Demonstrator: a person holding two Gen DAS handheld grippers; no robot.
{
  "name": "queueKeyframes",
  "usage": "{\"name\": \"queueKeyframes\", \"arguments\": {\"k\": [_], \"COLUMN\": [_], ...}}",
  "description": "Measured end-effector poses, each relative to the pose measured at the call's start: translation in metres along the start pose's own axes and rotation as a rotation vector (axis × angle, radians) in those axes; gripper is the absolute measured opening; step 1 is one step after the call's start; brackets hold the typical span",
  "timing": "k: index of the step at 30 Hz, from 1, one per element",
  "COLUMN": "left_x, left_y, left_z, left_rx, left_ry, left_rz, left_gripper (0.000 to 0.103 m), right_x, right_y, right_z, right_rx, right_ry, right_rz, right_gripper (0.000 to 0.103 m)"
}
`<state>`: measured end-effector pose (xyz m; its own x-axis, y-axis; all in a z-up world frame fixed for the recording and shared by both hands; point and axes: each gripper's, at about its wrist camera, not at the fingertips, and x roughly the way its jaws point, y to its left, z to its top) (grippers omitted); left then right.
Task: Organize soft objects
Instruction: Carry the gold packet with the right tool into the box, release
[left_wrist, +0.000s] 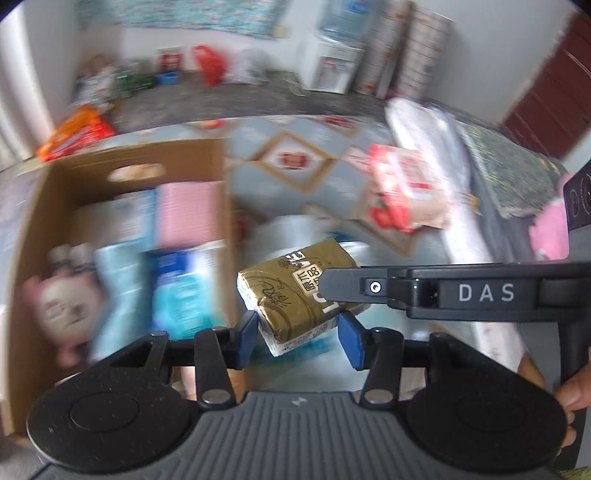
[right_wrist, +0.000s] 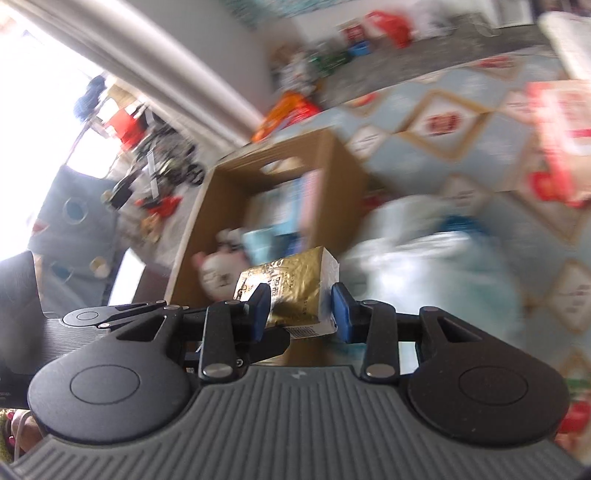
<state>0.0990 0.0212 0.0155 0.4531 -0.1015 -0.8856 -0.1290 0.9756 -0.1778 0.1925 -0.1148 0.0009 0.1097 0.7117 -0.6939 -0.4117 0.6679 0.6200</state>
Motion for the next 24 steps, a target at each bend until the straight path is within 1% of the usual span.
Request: {"name": "queueKeyframes", "arguments": {"k": [6, 11, 14, 16, 19, 21, 24], "left_x": [-0.021, -0.019, -0.014, -0.007, 0.01, 0.017, 0.017], "left_y": [0.088, 0.158, 0.191, 0.207, 0.225, 0.229, 0.23], "left_z": [-0.024, -0.043, -0.054, -0.061, -0.072, -0.081, -0.088], "left_rx": [-0.135, -0.272, -0.325, -0.341, -0.361, -0.373, -0.378], "left_ry": [-0.015, -0.005, -0.006, 0.002, 0.065, 0.094, 0.101], "left_rz": [0.123, 0.195, 0.231, 0.245, 0.246, 0.238, 0.225], "left_gripper": [0.049, 0.047, 0.047, 0.048, 0.048, 0.05, 0.051], "right_x": [0.083, 0.156, 0.191, 0.211, 0.237, 0.251, 0.259], "right_y": [0.081, 0.131, 0.154, 0.166, 0.173, 0.175, 0.168], "right_z": [0.004, 0.007, 0.006, 0.003, -0.004, -0.008, -0.013], "right_rx": [-0.12, -0.231, -0.309, -0.362, -0.412, -0.43, -0.419], "right_ry": [0.104, 0.202, 0.24, 0.258, 0.284, 0.307, 0.323], "right_rz": [0.082, 0.131, 0.148, 0.148, 0.144, 0.119, 0.105], "right_gripper": [0.035, 0.035, 0.035, 0.035, 0.037, 0.036, 0.037]}}
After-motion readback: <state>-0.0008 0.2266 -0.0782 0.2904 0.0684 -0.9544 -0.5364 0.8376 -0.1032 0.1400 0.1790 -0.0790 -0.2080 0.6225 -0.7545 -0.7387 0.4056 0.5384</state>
